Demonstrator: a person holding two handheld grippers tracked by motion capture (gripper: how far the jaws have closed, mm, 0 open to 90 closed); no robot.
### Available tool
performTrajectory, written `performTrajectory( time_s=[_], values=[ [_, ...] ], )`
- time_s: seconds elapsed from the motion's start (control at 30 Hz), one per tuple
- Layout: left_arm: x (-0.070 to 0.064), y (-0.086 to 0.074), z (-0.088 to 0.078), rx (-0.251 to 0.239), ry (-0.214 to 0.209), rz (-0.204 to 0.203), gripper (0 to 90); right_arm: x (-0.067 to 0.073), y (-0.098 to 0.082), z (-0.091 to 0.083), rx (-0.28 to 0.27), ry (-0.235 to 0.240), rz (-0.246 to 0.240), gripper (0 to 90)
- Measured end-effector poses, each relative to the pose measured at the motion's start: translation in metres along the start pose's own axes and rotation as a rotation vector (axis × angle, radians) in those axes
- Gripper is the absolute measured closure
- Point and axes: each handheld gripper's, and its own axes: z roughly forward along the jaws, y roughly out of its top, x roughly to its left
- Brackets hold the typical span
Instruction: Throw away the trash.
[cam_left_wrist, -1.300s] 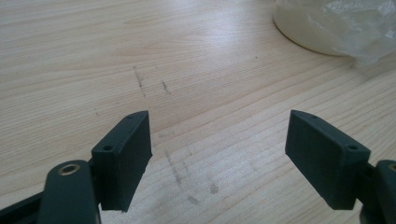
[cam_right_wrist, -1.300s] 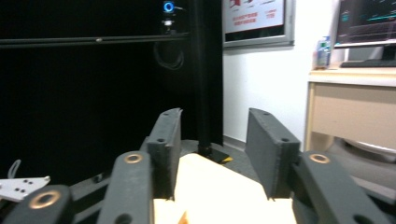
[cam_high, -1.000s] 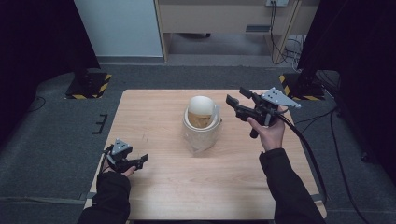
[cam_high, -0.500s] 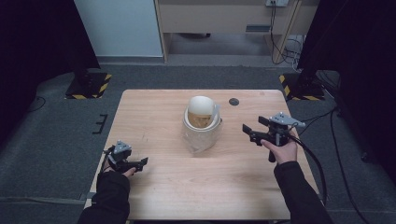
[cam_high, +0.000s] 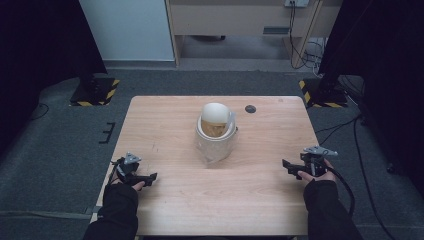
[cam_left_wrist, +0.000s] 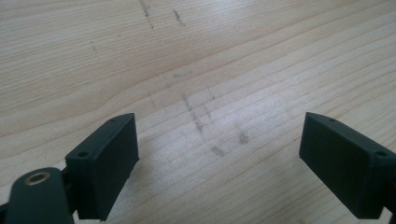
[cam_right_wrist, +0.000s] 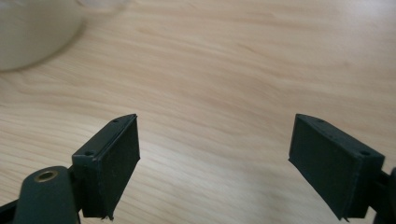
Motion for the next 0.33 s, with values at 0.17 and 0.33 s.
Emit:
performTrajectory(
  time_s=[0.17, 0.33],
  values=[
    [-0.0008, -0.0018, 0.0048, 0.028, 0.011, 0.02, 7.3, -0.0069, -0.004, 0.0037, 0.032, -0.029, -0.01, 14.5],
    [-0.0028, -0.0018, 0.0071, 0.038, 0.026, 0.051, 4.0, -0.0068, -0.005, 0.0067, 0.047, -0.017, -0.021, 14.3]
  ],
)
